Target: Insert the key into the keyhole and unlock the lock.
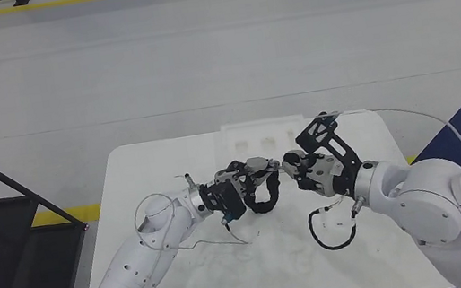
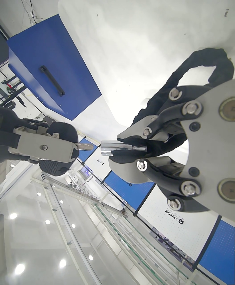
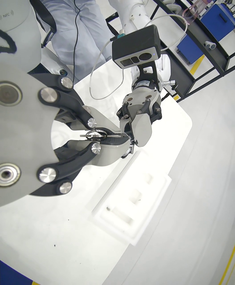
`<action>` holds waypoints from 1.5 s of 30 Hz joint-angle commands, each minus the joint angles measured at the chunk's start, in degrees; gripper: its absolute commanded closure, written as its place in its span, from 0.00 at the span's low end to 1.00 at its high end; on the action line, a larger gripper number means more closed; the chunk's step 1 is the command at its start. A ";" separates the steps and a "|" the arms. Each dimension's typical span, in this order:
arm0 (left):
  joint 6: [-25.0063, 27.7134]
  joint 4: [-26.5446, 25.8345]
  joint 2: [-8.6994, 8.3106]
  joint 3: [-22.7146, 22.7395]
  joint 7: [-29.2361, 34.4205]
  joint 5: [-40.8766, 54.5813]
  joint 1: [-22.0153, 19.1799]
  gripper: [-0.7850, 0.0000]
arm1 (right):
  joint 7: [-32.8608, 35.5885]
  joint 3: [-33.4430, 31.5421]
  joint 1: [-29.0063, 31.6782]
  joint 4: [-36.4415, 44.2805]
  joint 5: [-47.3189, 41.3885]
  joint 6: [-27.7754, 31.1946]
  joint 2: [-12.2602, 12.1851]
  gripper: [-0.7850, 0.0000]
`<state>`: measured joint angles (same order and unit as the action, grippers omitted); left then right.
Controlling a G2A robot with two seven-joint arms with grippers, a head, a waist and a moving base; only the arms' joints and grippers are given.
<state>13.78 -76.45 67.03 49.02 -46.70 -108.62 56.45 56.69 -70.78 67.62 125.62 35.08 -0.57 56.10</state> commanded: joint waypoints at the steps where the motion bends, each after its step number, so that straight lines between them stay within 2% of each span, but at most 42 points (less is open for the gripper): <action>1: 0.13 0.26 0.05 0.06 -0.45 0.21 -0.02 1.00 | -0.13 0.12 0.00 -0.14 0.28 0.29 0.01 1.00; 36: 0.75 0.49 0.52 1.08 -1.94 -1.25 0.47 1.00 | -1.68 1.23 -0.55 -3.07 -1.16 2.22 0.43 1.00; 45: 1.17 1.55 0.47 1.54 -3.49 -2.19 0.20 1.00 | 1.30 0.94 -1.10 -2.73 -2.43 2.64 0.36 1.00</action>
<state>14.78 -75.13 67.52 50.54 -49.75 -110.52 56.79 57.16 -69.84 66.65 122.91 32.88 1.94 56.49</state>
